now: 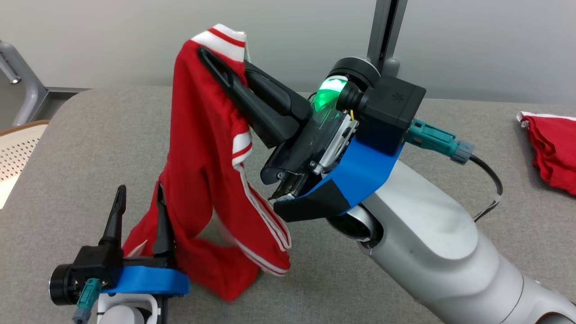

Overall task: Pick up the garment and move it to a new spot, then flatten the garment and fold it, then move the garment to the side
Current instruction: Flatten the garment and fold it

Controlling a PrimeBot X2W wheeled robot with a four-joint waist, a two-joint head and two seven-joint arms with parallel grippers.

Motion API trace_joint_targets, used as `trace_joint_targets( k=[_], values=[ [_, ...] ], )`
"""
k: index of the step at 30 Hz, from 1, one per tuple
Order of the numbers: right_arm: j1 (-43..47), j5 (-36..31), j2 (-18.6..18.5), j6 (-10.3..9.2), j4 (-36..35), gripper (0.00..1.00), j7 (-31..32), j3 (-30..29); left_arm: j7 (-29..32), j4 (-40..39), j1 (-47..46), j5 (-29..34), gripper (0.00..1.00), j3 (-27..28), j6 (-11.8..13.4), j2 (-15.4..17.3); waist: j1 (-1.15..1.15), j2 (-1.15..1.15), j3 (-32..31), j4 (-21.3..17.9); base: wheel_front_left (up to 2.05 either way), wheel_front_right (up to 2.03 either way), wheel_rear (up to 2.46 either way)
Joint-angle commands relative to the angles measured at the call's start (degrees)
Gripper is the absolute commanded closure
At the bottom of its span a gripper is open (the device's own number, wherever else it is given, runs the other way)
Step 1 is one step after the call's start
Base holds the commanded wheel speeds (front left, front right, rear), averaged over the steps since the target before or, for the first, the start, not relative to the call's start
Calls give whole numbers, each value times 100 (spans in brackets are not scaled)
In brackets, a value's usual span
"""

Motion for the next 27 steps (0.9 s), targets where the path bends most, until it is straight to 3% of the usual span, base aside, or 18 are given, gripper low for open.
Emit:
trace_joint_targets(
  k=[1, 11, 15, 27],
  values=[
    [-29, -18, -5, 1, 133, 100, -26, -39, -13, -38, -56, -16, 0, -15, 17, -8, 0, 0, 9, -5, 0, 0, 0],
    [741, -519, -4, 1, 1134, 100, 53, -504, -13, -152, -3, -83, 0, -1, 98, -9, 0, 0, 169, -189, 0, 0, 0],
    [1115, -971, -52, 1, 1513, 100, 50, -1085, -13, -195, 7, -77, 0, 16, 103, -7, 0, 0, 231, -310, 0, 0, 0],
    [1041, -1730, -1310, 1, 2358, 100, 88, -2871, -13, -255, -209, -80, 0, -90, 113, -7, 0, 0, 478, -341, 0, 0, 0]
  ],
)
